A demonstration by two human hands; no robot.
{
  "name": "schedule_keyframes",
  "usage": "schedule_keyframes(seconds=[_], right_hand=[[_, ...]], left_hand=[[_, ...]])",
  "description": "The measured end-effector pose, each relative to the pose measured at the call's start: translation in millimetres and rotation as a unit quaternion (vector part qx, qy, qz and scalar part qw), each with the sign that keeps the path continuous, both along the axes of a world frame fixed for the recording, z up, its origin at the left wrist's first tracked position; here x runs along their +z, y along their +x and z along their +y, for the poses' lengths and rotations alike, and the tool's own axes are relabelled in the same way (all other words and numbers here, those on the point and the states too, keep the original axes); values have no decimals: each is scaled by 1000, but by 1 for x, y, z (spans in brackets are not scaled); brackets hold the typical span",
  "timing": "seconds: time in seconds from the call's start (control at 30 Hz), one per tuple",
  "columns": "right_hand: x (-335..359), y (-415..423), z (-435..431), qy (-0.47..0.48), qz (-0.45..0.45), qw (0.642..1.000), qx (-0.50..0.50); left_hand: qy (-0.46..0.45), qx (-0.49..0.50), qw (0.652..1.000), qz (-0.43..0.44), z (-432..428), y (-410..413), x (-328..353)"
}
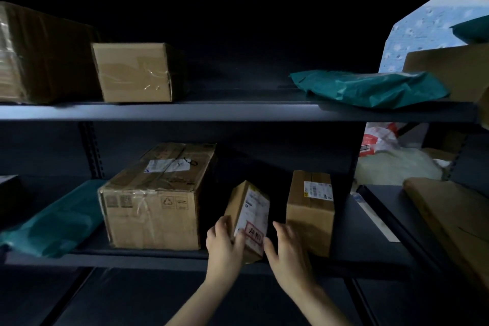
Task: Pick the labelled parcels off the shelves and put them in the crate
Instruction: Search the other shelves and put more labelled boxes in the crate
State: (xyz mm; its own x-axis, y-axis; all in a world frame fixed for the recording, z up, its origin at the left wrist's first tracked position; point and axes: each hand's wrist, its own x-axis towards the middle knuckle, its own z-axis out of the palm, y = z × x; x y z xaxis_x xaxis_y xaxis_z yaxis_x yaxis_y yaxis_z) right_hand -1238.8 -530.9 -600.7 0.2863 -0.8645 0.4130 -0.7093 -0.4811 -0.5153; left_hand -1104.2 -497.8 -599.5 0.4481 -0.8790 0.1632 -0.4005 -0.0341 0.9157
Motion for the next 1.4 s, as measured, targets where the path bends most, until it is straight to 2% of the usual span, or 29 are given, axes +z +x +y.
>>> schedule_keyframes(seconds=[0.1, 0.2, 0.33, 0.57, 0.73, 0.87, 1.1, 1.4], right_hand=[[-3, 3, 2, 77, -75, 994, -1], [-3, 9, 2, 91, -112, 989, 23], [1, 15, 3, 78, -158, 983, 43], [0, 15, 3, 87, -180, 979, 39], [14, 9, 8, 149, -206, 967, 14], [44, 3, 24, 177, -168, 970, -17], [131, 6, 79, 182, -40, 982, -27], [251, 27, 152, 222, -7, 974, -35]], left_hand=[[-29, -21, 993, 112, 4, 4, 0], [-35, -45, 979, 195, 9, 3, 6], [-32, -74, 977, 196, 15, 4, 10], [-23, -79, 979, 186, 19, 10, 12], [2, -74, 973, 217, 25, 10, 29], [41, -70, 968, 239, 38, 10, 57], [105, -65, 963, 238, 82, 23, 128], [154, -50, 956, 246, 156, 51, 243]])
